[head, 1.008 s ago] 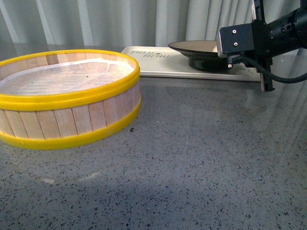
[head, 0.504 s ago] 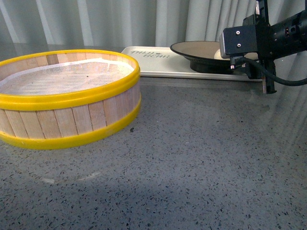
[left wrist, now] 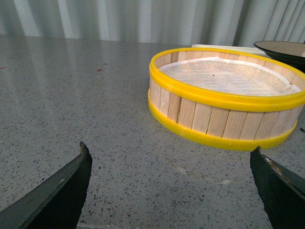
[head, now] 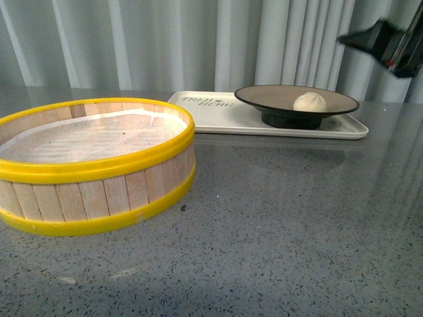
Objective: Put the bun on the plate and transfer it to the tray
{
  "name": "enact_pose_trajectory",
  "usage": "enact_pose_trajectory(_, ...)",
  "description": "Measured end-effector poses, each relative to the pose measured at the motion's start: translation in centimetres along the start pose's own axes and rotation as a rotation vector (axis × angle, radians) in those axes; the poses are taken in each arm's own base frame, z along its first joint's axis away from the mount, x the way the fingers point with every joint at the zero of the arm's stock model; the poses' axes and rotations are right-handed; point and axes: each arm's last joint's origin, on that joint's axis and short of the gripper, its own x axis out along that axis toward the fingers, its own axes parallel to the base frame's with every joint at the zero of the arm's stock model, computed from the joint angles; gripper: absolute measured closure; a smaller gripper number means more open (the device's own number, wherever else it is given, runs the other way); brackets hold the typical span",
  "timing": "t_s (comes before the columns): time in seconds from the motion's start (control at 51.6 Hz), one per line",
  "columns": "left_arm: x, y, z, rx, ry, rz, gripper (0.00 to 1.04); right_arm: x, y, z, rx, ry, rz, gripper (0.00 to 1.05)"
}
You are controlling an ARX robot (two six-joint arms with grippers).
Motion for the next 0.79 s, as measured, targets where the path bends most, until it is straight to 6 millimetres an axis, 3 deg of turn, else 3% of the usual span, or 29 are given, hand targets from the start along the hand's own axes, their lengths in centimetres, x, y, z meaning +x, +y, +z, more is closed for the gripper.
enact_pose_trajectory(0.078, 0.0, 0.0, 0.0, 0.0, 0.0, 0.0, 0.07, -1.9, -1.5, 1.4, 0.177, -0.03, -0.065, 0.09)
enact_pose_trajectory(0.136, 0.0, 0.0, 0.0, 0.0, 0.0, 0.0, 0.07, -2.1, -1.6, 1.6, 0.255, -0.013, -0.096, 0.1)
enact_pose_trajectory(0.252, 0.0, 0.0, 0.0, 0.0, 0.0, 0.0, 0.07, -3.5, 1.3, 0.1, 0.662, 0.188, -0.331, 0.31)
enact_pose_trajectory(0.349, 0.0, 0.0, 0.0, 0.0, 0.0, 0.003, 0.07, -5.4, 3.6, -0.9, 0.85, 0.198, -0.382, 0.45)
enact_pose_trajectory(0.388, 0.0, 0.0, 0.0, 0.0, 0.0, 0.002, 0.07, -6.9, 4.9, -1.3, 0.934, 0.182, -0.402, 0.56)
enact_pose_trajectory(0.62, 0.0, 0.0, 0.0, 0.0, 0.0, 0.0, 0.07, -12.2, 9.9, -2.8, 1.021, 0.172, -0.4, 1.03)
enact_pose_trajectory(0.795, 0.0, 0.0, 0.0, 0.0, 0.0, 0.0, 0.07, -15.1, 12.0, -3.7, 1.029, 0.183, -0.414, 1.03)
